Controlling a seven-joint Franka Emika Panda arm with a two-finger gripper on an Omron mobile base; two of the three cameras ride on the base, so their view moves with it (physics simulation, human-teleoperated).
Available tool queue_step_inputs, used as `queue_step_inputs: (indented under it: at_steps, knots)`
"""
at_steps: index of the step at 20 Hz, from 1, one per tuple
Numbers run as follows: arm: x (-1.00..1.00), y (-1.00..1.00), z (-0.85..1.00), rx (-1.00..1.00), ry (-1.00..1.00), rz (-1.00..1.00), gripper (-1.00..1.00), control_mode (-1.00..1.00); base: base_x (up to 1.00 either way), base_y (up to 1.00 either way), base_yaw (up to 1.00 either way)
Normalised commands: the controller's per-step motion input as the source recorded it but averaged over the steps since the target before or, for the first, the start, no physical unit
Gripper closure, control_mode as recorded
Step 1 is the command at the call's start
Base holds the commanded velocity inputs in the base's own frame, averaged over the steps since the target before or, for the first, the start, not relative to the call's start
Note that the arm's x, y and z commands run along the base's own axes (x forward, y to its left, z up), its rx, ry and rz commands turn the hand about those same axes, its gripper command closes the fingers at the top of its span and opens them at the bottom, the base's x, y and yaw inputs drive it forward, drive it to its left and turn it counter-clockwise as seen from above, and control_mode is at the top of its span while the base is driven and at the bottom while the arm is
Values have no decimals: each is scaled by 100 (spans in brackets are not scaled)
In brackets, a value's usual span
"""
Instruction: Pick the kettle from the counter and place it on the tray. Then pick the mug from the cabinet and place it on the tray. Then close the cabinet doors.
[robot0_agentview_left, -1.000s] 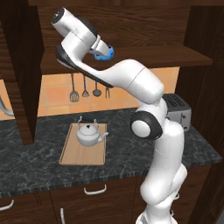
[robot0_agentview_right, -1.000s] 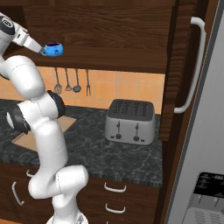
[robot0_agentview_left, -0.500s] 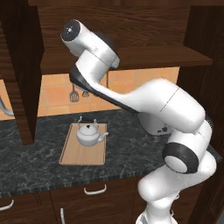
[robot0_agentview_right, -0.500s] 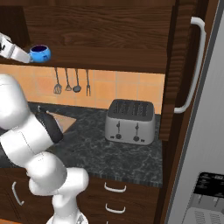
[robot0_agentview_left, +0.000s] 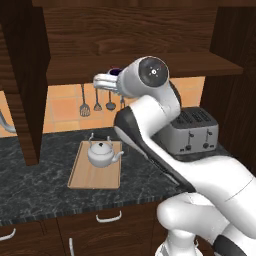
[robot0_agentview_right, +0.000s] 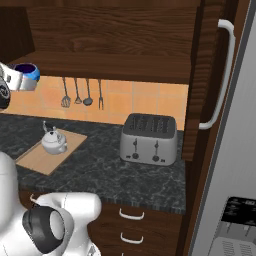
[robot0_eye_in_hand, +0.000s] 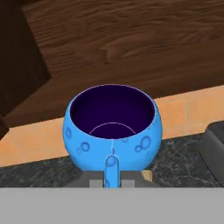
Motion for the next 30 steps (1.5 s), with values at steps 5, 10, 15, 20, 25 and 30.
queue_step_inputs:
  at_steps: [5,10,15,20,25,30]
  knots:
    - [-44,0,-11,-1,5,65,100,-100,0,0,0]
    - [-27,0,-26,0,7,63,100,-100,0,0,0]
    - [-6,0,-46,-10,3,10,100,-100,0,0,0]
    - [0,0,-32,-11,13,0,100,-100,0,0,0]
    - [0,0,-68,-21,18,0,100,-100,0,0,0]
    - [3,2,-94,-22,6,0,100,-100,0,0,0]
